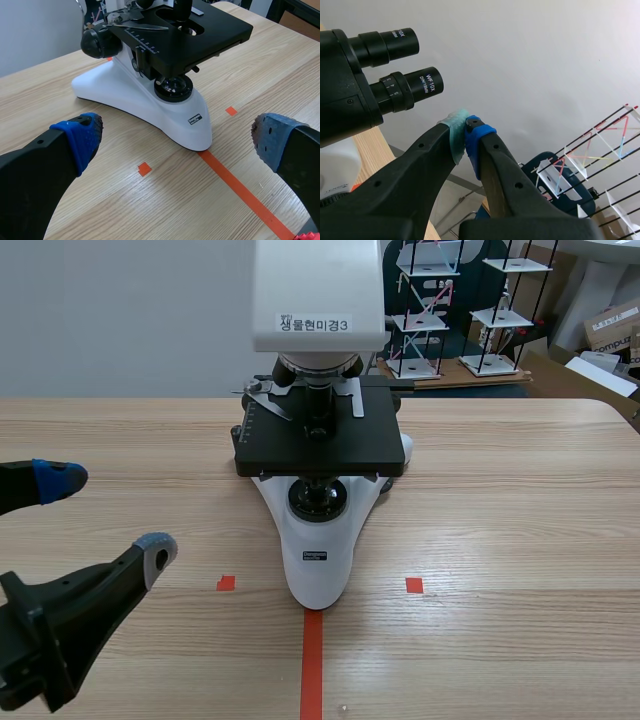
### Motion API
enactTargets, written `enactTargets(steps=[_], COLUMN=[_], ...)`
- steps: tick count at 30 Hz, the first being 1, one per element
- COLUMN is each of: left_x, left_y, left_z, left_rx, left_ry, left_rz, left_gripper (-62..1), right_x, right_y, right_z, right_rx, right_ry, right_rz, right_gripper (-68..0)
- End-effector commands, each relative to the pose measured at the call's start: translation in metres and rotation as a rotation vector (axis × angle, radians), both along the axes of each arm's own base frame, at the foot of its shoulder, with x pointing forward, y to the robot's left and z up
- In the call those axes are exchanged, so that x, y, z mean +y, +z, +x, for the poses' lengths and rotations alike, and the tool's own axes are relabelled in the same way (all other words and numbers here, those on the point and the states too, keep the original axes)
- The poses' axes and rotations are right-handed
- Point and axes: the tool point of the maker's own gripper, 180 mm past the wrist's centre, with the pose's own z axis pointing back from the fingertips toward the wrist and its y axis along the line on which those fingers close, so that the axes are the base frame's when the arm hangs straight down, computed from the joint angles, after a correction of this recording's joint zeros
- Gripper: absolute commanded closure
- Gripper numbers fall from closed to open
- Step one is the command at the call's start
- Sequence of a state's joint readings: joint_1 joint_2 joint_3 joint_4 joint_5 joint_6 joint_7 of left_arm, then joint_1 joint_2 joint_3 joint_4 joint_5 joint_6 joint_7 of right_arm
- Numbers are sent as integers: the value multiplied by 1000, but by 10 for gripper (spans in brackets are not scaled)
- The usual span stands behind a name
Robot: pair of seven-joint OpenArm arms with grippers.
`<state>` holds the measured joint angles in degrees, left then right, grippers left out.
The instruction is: Point at the eyepiece
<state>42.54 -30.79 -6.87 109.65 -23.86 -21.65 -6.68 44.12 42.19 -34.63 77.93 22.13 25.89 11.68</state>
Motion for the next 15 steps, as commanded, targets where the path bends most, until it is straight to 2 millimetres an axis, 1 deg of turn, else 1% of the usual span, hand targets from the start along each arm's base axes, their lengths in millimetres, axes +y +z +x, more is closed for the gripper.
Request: enactTargets(steps=[1, 6, 15], left_x=[-3, -3, -3], left_y=[7, 7, 7], left_z=[-1, -1, -1], left_rx=[-16, -16, -16], left_ry=[-2, -2, -2], left_rz=[-27, -27, -27], left_gripper=[-623, -623, -623], right_x=[3, 9, 9], right_y=[17, 9, 9], right_z=[-2, -3, -3], right_rx=[-39, -23, -24], right_ry=[16, 28, 28], right_rz=[15, 2, 3], right_gripper=[-11, -11, -11])
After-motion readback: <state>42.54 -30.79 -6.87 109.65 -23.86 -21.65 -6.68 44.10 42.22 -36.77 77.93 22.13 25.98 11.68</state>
